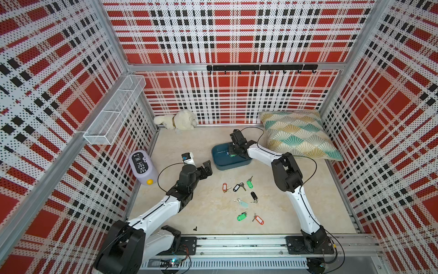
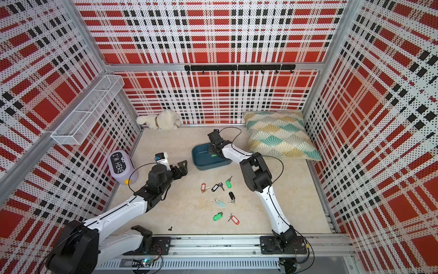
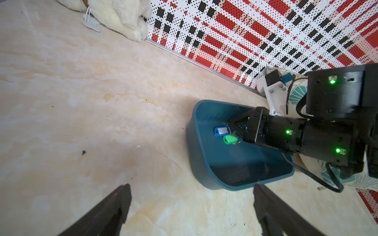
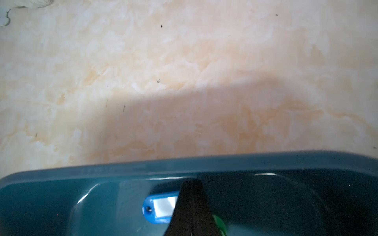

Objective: Take the keys out of the storage box
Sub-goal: Pick up the key from the storage box.

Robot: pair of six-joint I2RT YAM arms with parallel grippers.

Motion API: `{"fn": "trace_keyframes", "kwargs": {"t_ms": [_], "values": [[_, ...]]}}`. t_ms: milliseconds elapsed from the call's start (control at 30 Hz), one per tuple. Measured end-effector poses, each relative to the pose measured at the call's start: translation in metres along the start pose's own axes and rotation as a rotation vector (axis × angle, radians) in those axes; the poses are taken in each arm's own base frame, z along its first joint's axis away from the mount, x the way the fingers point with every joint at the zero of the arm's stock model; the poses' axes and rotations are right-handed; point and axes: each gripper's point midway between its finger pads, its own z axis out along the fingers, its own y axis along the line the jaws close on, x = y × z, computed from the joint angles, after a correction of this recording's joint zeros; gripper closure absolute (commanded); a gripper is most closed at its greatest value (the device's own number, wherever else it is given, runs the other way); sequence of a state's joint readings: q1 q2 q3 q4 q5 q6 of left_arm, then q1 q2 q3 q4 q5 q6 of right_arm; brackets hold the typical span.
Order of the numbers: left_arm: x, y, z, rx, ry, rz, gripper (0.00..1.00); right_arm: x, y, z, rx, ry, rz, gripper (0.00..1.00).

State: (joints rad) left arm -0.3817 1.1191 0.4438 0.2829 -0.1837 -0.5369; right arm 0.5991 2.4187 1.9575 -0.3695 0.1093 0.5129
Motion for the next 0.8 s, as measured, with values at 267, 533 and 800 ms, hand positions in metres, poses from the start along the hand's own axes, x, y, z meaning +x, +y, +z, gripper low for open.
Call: {"fn": "trace_keyframes", "kwargs": {"t_ms": [267, 533, 800], "values": [[0.0, 0.0, 0.0, 0.0, -0.001, 0.0, 0.01, -0.009, 0.004, -0.03, -0.03, -0.02, 0.002, 1.0], [-0.005, -0.003, -0.003, 0.01, -0.017, -0.004, 0.01, -0.039, 0.021, -0.1, -0.139, -0.117, -0.004, 1.0], [-0.013, -0.008, -0.011, 0.045, -0.046, -0.034, 0.01, -0.027, 0.046, -0.196, -0.332, -0.187, -0.065, 1.0]]}}
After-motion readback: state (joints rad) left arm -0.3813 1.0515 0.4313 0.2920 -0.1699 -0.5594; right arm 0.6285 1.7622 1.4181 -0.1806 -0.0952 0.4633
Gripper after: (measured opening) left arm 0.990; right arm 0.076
